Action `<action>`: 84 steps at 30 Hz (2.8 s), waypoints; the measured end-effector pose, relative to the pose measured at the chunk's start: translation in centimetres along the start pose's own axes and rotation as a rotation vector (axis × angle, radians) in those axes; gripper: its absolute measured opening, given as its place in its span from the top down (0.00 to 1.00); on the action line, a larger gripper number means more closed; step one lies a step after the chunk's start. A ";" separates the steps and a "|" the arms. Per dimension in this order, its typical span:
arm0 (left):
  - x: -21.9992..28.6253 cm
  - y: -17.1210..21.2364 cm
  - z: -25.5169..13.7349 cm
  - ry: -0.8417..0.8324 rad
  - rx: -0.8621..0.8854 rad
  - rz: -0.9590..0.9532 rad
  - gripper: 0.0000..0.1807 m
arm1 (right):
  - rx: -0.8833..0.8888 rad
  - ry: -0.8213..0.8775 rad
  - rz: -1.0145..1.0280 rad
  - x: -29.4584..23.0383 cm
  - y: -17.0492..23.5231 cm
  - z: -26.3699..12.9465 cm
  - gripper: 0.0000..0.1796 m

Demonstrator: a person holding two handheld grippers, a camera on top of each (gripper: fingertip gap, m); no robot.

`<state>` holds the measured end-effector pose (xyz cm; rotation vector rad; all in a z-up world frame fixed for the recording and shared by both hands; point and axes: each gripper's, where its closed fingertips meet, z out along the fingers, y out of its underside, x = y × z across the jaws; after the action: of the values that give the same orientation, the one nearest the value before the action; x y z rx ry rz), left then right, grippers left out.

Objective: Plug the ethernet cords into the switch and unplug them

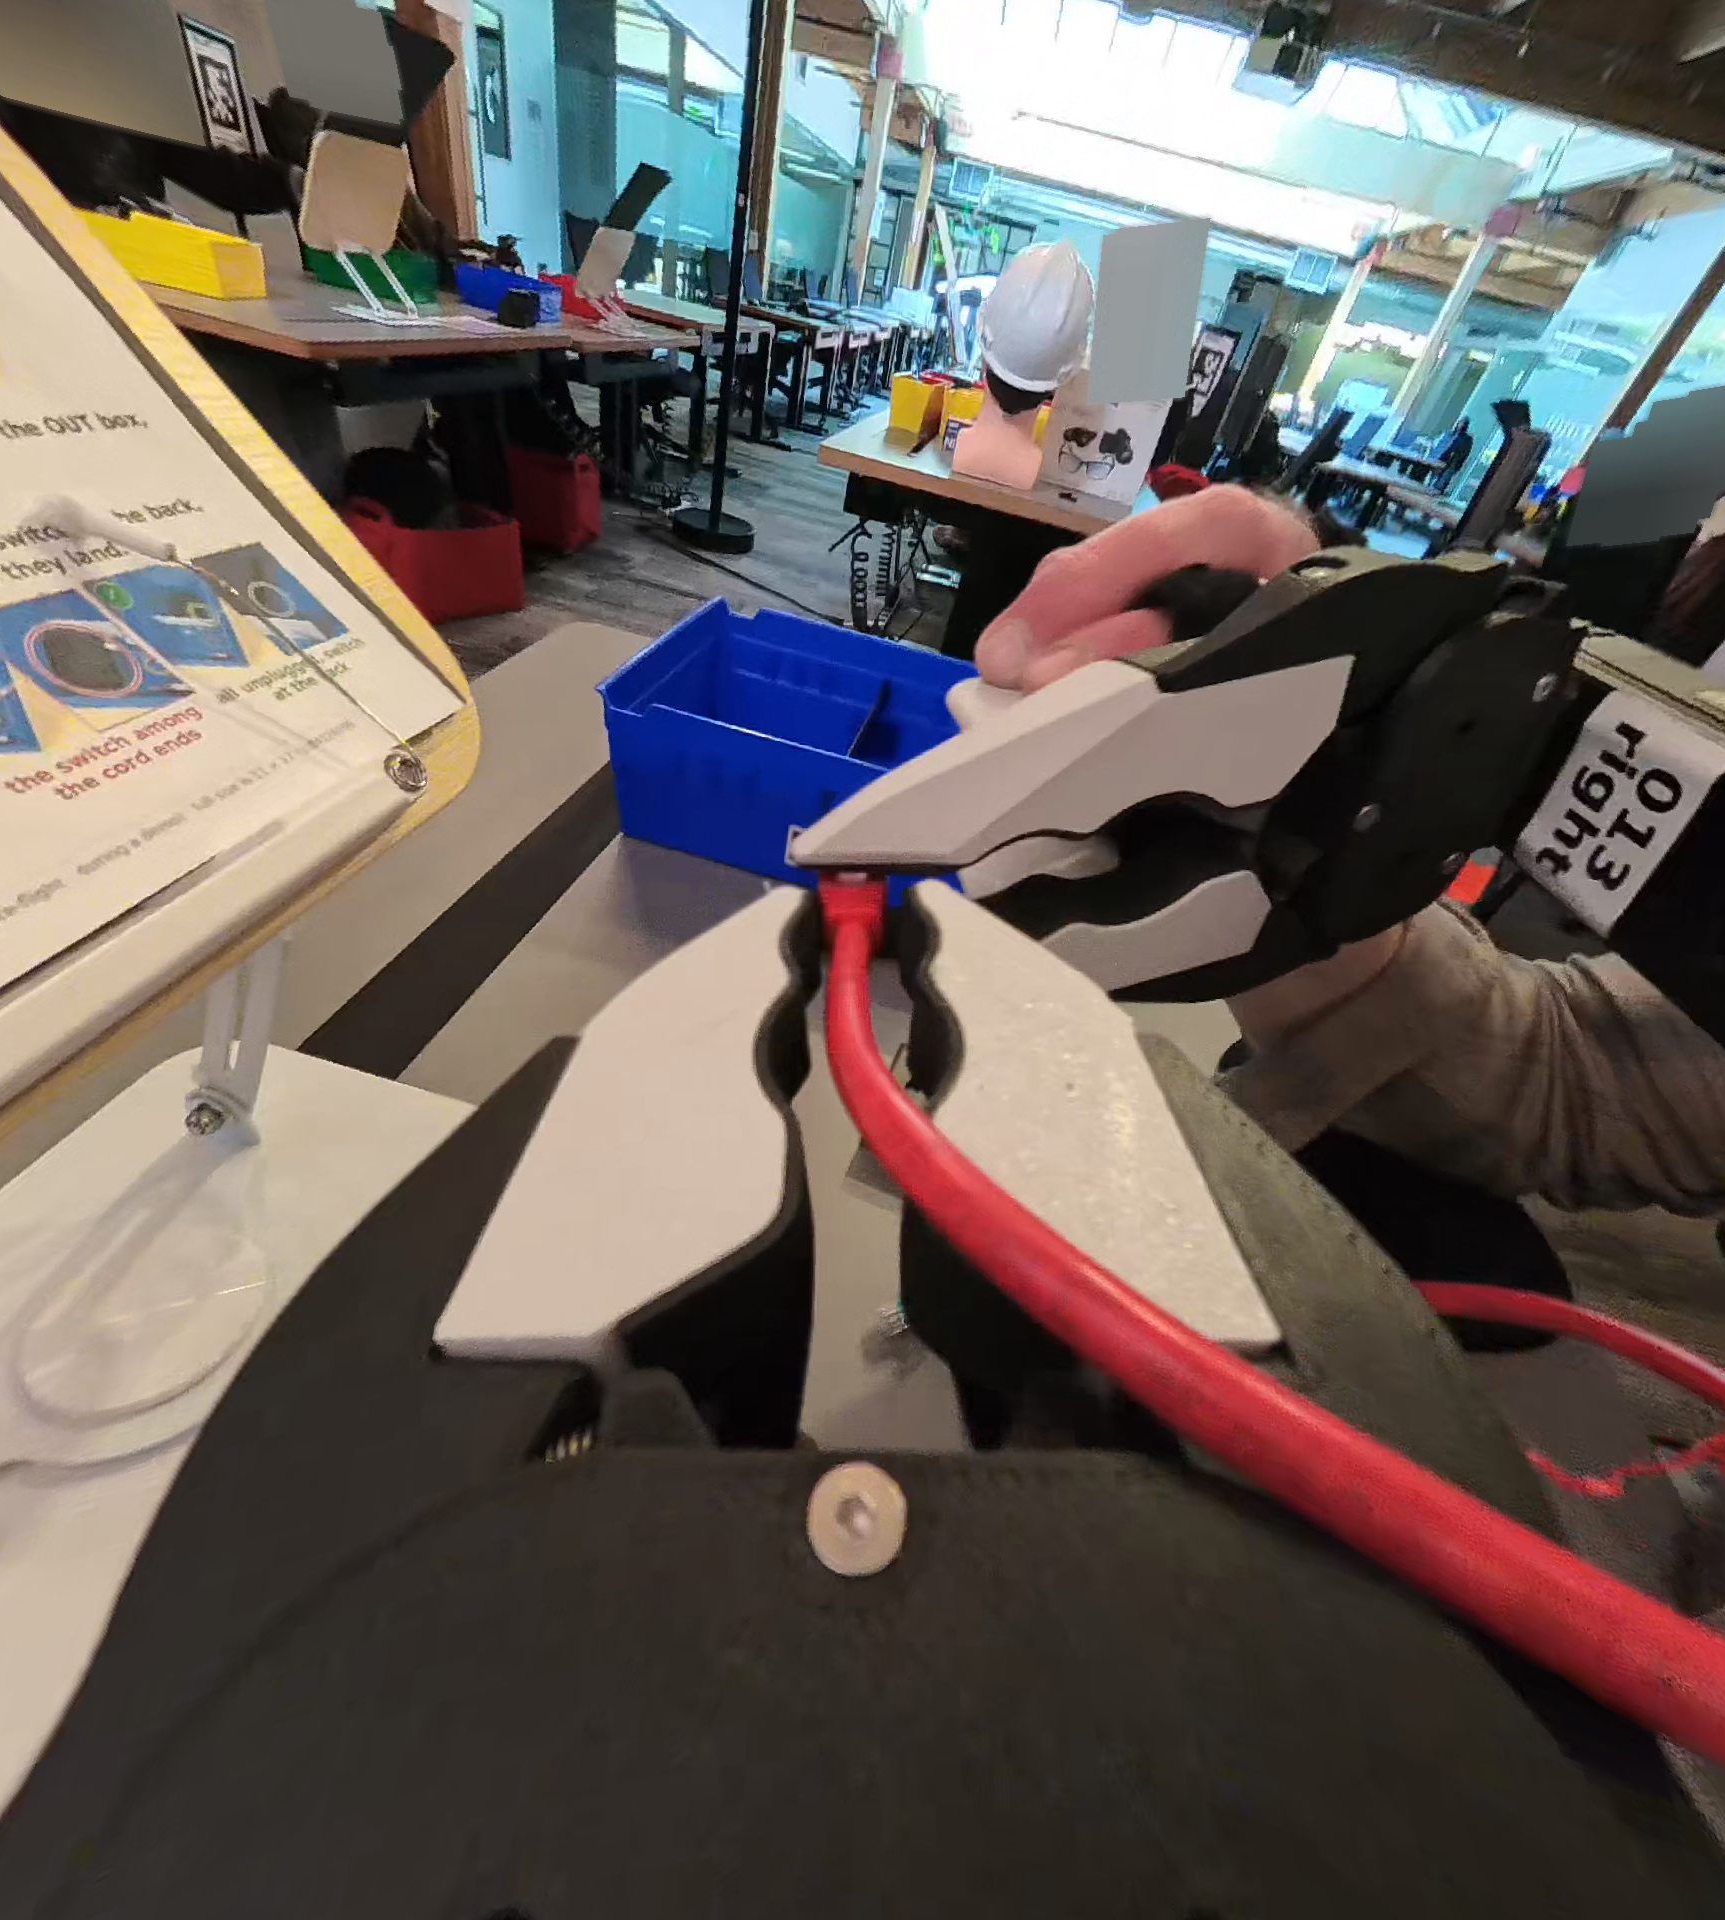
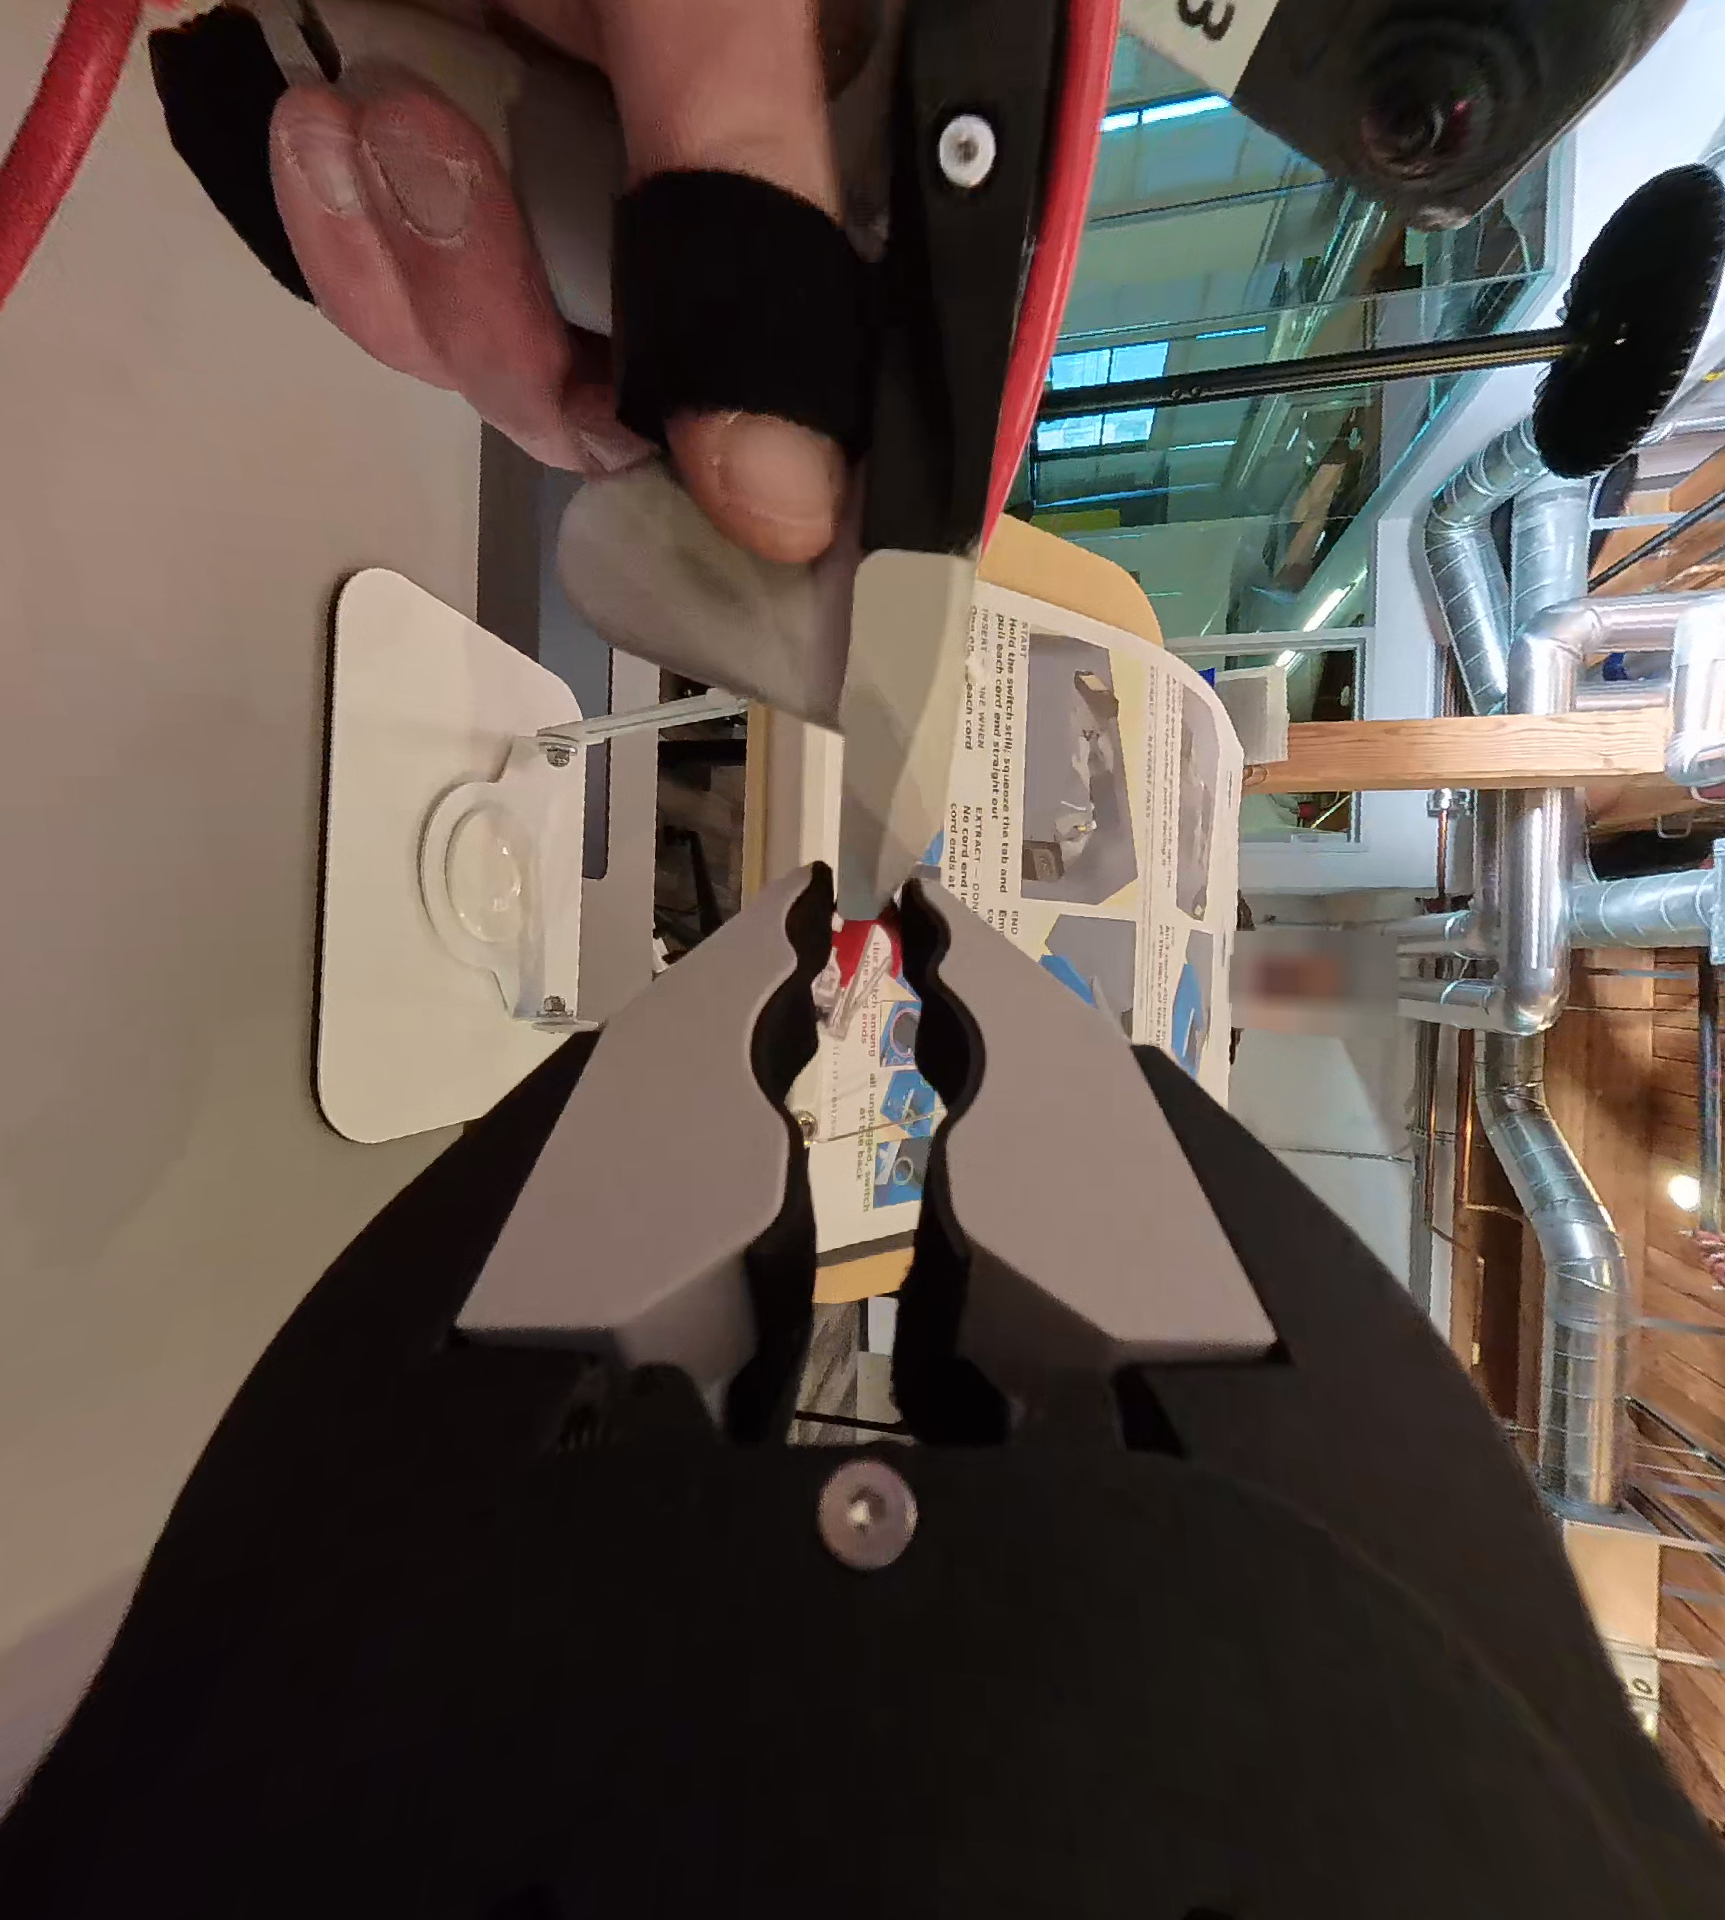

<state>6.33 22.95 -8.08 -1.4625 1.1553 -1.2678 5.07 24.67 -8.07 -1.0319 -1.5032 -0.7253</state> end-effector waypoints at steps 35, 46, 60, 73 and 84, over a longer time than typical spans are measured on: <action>0.1 -1.6 0.3 -0.358 0.169 0.778 0.93 | 0.944 -0.981 1.830 1.7 -1.2 -1.7 0.82; 0.0 -1.3 0.6 -0.439 0.094 0.917 0.89 | 0.820 -0.928 1.749 1.1 -1.3 -1.7 0.92; 0.0 -1.3 1.1 -0.525 0.056 1.028 0.93 | 0.737 -0.961 1.731 0.5 -1.3 -2.0 0.93; -0.5 -2.1 0.5 -0.583 0.086 0.991 0.93 | 0.759 -0.906 1.777 1.3 -0.4 -1.7 0.84; 0.1 -2.1 0.8 -0.561 0.108 0.998 0.93 | 0.799 -0.913 1.774 1.7 -0.3 -2.2 0.90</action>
<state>7.39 23.25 -6.13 -0.8426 1.1461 -0.2005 5.73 23.00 -5.97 -1.5311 -0.7468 1.5963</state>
